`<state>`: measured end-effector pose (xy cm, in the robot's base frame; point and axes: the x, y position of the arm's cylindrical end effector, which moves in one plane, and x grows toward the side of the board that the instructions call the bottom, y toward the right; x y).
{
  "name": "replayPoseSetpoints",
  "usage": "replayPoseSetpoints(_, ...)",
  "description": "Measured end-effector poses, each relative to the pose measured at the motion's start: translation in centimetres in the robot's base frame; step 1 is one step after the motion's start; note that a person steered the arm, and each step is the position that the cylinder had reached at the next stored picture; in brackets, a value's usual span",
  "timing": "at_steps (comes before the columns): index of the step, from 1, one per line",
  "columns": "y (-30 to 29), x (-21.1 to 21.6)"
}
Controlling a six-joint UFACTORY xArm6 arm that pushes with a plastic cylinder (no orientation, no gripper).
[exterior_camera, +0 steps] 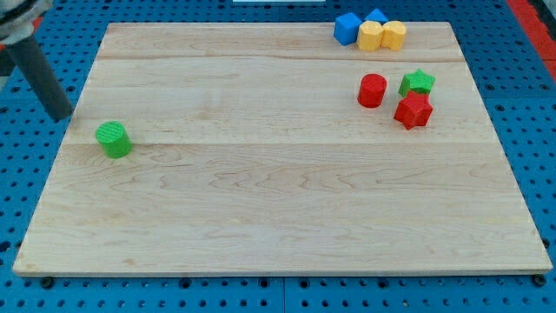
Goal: Push the green circle into the red star
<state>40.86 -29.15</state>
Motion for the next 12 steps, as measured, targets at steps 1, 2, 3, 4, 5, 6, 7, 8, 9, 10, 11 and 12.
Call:
replayPoseSetpoints(1,1.5,3.6)
replayPoseSetpoints(2,4.7,5.0)
replayPoseSetpoints(3,13.4,4.7)
replayPoseSetpoints(4,20.2,3.4)
replayPoseSetpoints(5,15.8,4.3)
replayPoseSetpoints(6,7.7,4.6)
replayPoseSetpoints(7,5.0,2.3)
replayPoseSetpoints(8,9.4,-0.5)
replayPoseSetpoints(9,20.6,-0.8)
replayPoseSetpoints(10,28.7,-0.8)
replayPoseSetpoints(11,25.7,-0.2)
replayPoseSetpoints(12,20.5,2.6)
